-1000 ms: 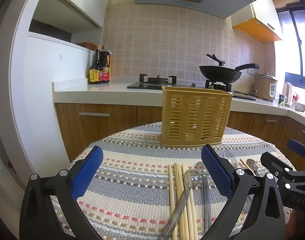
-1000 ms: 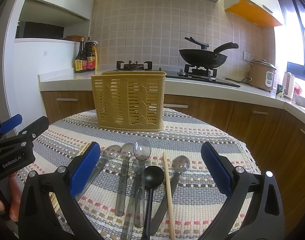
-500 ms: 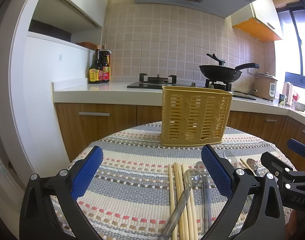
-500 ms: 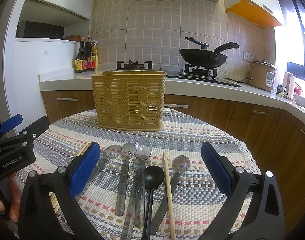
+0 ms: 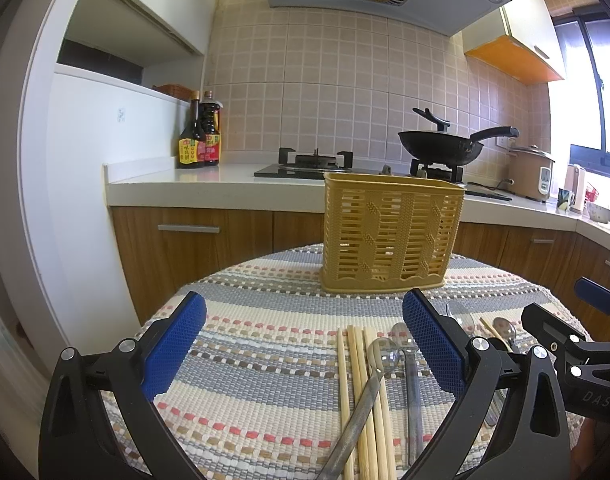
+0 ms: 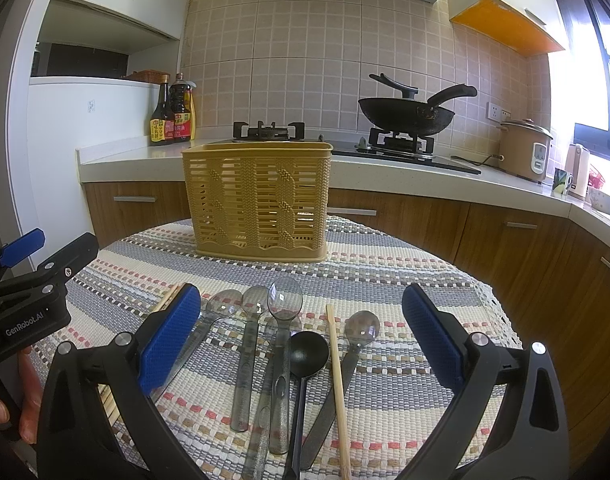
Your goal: Organize utensils
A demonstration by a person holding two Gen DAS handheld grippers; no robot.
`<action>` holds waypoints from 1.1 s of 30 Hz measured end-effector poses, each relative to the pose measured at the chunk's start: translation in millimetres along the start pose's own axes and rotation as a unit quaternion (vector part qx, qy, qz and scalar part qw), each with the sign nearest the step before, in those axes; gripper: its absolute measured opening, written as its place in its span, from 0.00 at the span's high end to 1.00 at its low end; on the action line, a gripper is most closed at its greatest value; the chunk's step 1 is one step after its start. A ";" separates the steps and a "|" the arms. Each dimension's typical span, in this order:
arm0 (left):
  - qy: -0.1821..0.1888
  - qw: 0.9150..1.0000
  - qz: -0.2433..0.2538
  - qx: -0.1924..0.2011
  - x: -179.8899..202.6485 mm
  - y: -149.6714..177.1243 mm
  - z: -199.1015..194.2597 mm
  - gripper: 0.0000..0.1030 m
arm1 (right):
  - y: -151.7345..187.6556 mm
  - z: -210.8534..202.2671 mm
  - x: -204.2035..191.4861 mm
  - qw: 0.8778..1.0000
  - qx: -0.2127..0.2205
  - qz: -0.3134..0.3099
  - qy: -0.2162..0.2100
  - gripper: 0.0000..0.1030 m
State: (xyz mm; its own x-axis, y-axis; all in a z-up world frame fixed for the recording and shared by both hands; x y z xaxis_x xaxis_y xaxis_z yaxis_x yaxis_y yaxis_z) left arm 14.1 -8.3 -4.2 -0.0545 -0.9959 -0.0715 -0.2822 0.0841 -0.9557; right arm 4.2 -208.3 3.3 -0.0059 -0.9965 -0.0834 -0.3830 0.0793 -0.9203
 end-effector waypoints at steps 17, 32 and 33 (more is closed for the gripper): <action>0.000 1.000 0.000 0.000 -0.3 -0.2 -0.4 0.07 | 0.2 1.4 0.2 1.000 0.000 -0.001 0.001 0.07; 0.049 0.998 -0.019 -0.045 -23.1 -6.9 10.4 0.08 | -2.0 10.9 4.5 0.999 -0.037 -0.004 0.013 0.07; 0.058 0.996 -0.017 -0.063 -31.5 -11.4 15.2 0.09 | -4.4 13.0 6.8 0.999 -0.046 -0.003 0.016 0.07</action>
Point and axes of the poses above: each gripper's, at about its wrist camera, not at the fingertips, and z roughly the way its jaws point, x to its right, y to its underside, the point moved 2 cm from there along z, roughly the way its jaws point, and after that the axes turned 7 degrees about z, right-handed, at the moved point
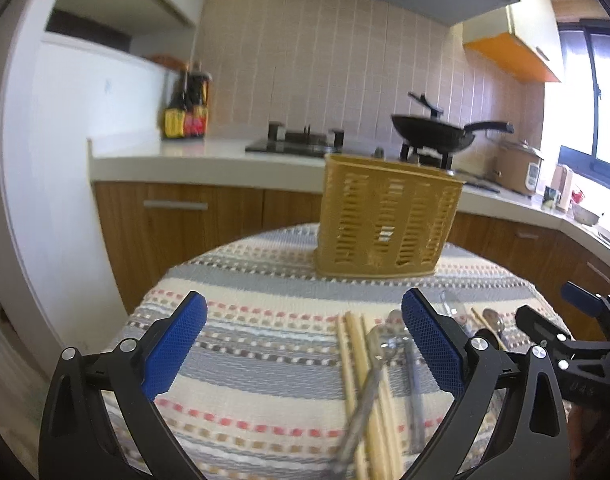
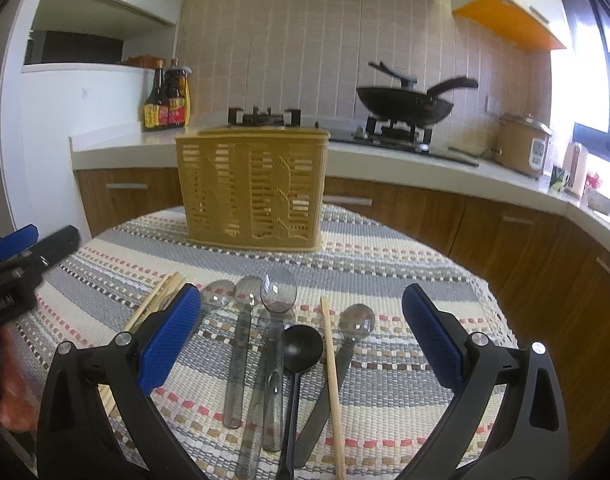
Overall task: Organize utensils
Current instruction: 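Lower the left gripper onto a clear plastic spoon and close it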
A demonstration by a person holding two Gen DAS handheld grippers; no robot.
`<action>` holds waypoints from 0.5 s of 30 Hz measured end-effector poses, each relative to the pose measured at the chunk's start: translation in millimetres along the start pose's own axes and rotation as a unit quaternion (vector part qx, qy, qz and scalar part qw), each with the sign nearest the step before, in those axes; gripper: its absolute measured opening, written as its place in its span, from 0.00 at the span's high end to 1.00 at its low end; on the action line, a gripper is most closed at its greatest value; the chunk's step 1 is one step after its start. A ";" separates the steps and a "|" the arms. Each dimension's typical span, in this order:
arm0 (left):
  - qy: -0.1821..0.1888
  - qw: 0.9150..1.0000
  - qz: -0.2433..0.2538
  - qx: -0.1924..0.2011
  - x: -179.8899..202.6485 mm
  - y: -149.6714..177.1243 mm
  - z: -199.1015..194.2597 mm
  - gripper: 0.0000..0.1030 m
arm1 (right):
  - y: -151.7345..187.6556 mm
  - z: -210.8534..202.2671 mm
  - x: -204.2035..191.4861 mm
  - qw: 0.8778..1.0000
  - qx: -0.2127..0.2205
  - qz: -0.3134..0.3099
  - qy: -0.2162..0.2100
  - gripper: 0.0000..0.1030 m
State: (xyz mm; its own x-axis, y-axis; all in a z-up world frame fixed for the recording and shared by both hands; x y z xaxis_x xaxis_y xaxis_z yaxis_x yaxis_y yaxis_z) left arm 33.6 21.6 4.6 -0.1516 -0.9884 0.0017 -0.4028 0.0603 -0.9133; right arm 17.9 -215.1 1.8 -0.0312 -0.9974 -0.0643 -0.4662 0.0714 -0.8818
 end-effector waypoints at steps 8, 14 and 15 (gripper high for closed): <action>0.092 0.973 0.106 -0.185 -6.2 -8.7 43.4 0.33 | -29.7 23.8 20.7 0.995 -0.095 0.019 -0.023 0.28; 0.154 0.937 0.189 -0.250 34.7 8.1 59.5 0.43 | -44.4 49.5 36.4 0.982 -0.185 0.013 -0.038 0.43; 0.155 0.934 0.199 -0.254 40.5 8.8 62.7 0.45 | -44.9 54.7 39.8 0.978 -0.203 0.016 -0.040 0.44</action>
State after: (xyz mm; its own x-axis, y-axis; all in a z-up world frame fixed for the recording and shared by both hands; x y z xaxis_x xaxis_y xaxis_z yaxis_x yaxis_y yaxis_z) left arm 80.5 -26.6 -28.9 -0.6031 -0.7905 -0.1071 -0.6227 0.5504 -0.5562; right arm 85.9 -257.9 13.3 0.0106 -0.9900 -0.1406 -0.7788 0.0800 -0.6221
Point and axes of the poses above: each gripper's, at about its wrist camera, not at the fingertips, and z roughly the way its jaws point, x to its right, y to its underside, the point moved 2 cm from there along z, roughly the way its jaws point, and after that the axes turned 7 degrees about z, right-handed, at the moved point
